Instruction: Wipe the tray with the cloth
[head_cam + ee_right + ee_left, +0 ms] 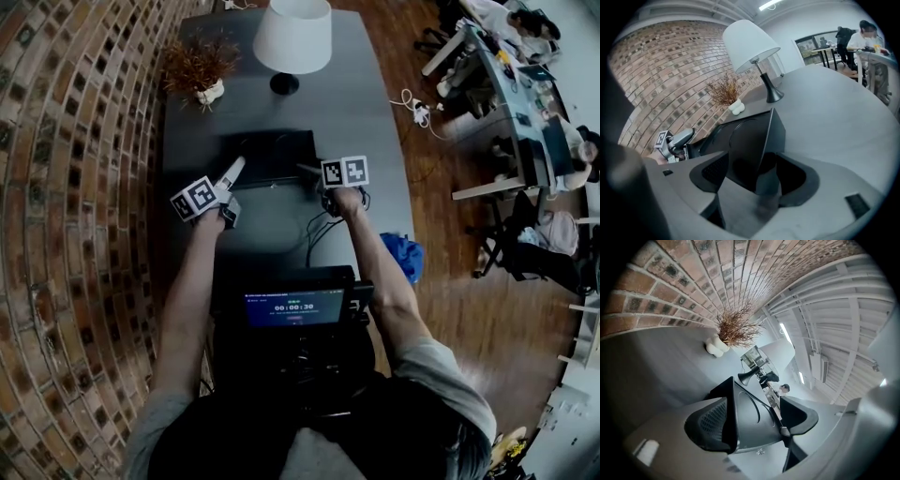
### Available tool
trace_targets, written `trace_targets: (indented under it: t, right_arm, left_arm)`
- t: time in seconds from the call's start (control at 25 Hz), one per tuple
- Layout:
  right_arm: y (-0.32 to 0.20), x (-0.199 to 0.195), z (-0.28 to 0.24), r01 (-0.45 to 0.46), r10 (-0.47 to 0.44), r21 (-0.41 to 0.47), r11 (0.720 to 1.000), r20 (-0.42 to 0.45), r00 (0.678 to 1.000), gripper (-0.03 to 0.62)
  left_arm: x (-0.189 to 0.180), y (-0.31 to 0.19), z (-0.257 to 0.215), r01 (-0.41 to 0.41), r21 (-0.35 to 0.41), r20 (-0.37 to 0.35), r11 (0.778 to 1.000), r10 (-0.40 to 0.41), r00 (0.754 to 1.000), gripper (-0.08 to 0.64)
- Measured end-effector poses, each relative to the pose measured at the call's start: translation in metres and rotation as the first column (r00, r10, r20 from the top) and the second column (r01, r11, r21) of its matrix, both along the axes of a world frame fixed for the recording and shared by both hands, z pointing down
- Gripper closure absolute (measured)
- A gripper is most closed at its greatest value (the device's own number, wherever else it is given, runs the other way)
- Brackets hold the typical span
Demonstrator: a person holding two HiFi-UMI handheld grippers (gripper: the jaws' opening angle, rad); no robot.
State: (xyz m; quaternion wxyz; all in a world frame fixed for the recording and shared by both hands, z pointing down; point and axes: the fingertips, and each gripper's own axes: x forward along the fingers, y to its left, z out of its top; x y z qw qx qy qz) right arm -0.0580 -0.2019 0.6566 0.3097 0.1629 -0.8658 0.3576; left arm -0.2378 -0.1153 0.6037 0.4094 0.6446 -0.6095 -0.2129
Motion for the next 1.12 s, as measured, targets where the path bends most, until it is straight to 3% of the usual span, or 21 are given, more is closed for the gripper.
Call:
trace_targets:
  t: [0.08, 0.12, 0.16, 0.2, 0.28, 0.44, 0.52, 0.6, 0.72, 1.12]
  right_arm:
    - [-0.006, 0.009, -0.004, -0.048, 0.048, 0.017, 0.999, 0.037, 0.998, 0.278]
    - [-0.009, 0.019, -0.012, -0.094, 0.092, 0.029, 0.995, 0.075, 0.993, 0.349]
    - [-0.011, 0.032, -0.026, -0.148, 0.142, 0.038, 0.988, 0.131, 0.981, 0.362]
    - [-0.011, 0.048, -0.045, -0.205, 0.193, 0.046, 0.978, 0.200, 0.961, 0.364]
    - [-0.009, 0.083, -0.089, -0.312, 0.271, 0.079, 0.947, 0.325, 0.906, 0.445]
    - [0.004, 0.143, -0.153, -0.438, 0.339, 0.098, 0.894, 0.490, 0.803, 0.446]
    - [0.015, 0.160, -0.174, -0.465, 0.346, 0.103, 0.879, 0.535, 0.771, 0.446]
    - [0.025, 0.165, -0.188, -0.463, 0.325, 0.132, 0.876, 0.548, 0.771, 0.445]
    - [0.034, 0.162, -0.197, -0.439, 0.277, 0.220, 0.871, 0.517, 0.810, 0.445]
    - [0.049, 0.138, -0.224, -0.386, 0.167, 0.433, 0.814, 0.463, 0.871, 0.445]
  left_arm:
    - [-0.002, 0.003, -0.006, -0.031, 0.017, 0.012, 0.999, 0.031, 0.999, 0.213]
    - [-0.002, 0.009, -0.013, -0.037, 0.034, 0.019, 0.999, 0.036, 0.999, 0.213]
    - [-0.001, 0.018, -0.024, -0.036, 0.057, 0.022, 0.998, 0.035, 0.999, 0.213]
    - [0.002, 0.030, -0.035, -0.031, 0.085, 0.021, 0.996, 0.029, 0.999, 0.213]
    - [0.008, 0.058, -0.057, -0.018, 0.144, 0.005, 0.989, 0.018, 1.000, 0.219]
    - [0.022, 0.111, -0.078, 0.007, 0.219, -0.026, 0.976, -0.001, 1.000, 0.224]
    - [0.031, 0.129, -0.085, -0.002, 0.240, -0.031, 0.971, 0.010, 0.999, 0.224]
    - [0.038, 0.139, -0.095, -0.017, 0.262, -0.023, 0.965, 0.024, 0.999, 0.224]
    - [0.044, 0.141, -0.114, -0.037, 0.306, 0.001, 0.951, 0.039, 0.999, 0.230]
    - [0.062, 0.129, -0.171, -0.130, 0.415, 0.092, 0.900, 0.101, 0.991, 0.241]
